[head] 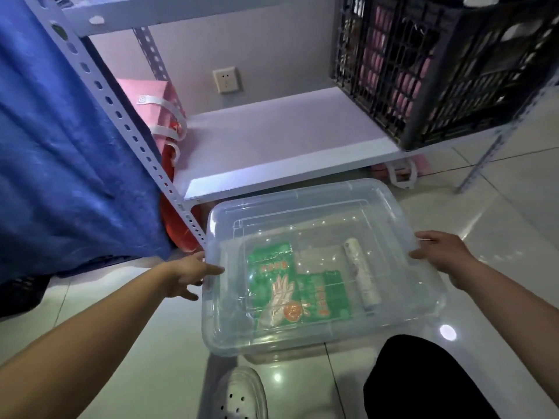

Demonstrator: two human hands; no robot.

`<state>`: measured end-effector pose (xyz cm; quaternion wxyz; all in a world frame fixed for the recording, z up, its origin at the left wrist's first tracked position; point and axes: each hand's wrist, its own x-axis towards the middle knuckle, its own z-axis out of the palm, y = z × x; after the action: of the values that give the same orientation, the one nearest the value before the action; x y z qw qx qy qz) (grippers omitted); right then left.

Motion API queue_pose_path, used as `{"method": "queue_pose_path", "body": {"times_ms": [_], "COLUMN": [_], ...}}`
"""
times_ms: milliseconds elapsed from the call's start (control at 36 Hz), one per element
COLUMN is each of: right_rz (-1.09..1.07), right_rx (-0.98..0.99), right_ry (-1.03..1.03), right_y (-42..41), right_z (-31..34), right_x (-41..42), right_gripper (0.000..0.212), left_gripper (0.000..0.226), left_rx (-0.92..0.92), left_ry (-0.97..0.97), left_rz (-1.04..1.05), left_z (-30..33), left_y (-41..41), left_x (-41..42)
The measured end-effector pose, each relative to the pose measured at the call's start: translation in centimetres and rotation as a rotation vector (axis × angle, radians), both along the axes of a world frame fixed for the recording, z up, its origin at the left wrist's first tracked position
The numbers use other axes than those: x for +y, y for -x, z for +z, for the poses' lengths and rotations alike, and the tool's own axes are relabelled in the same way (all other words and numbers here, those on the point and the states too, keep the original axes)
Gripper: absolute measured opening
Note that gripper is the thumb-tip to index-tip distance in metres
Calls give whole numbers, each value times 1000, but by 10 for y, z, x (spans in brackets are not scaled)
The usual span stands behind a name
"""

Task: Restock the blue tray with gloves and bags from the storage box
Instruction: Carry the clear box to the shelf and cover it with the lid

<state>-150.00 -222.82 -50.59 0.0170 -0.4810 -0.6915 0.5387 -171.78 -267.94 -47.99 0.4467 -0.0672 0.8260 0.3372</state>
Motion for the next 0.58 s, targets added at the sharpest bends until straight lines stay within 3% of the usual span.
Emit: {"method": "queue_pose_path", "body": {"times_ms": [83, 167, 278, 361, 472, 583], "right_rz": [-57, -72, -1, 4, -28, -43], "right_rx": [36, -34, -111, -103, -80, -104], "right_ry": [138, 262, 545, 394, 79, -25], "right_y": [-2, -3, -5, 2, 12, 16], "right_z": [0, -2, -2, -4, -5, -2], "right_x": [3, 7, 9, 12, 11, 5], "right_gripper": [62, 81, 72, 67, 58, 39], "left_gripper": [75, 83, 64, 43, 37, 39], "left_rx": [20, -18, 35, 144, 177, 171], "left_ry": [-44, -117, -119, -76, -14, 35], "left_rz": [64, 170, 228, 202, 229, 262], "left_z": [-6, -13, -20, -18, -12, -11], "left_y": [-1, -4, -8, -5, -3, -1], "left_x": [-5, -11, -13, -8, 2, 5]}}
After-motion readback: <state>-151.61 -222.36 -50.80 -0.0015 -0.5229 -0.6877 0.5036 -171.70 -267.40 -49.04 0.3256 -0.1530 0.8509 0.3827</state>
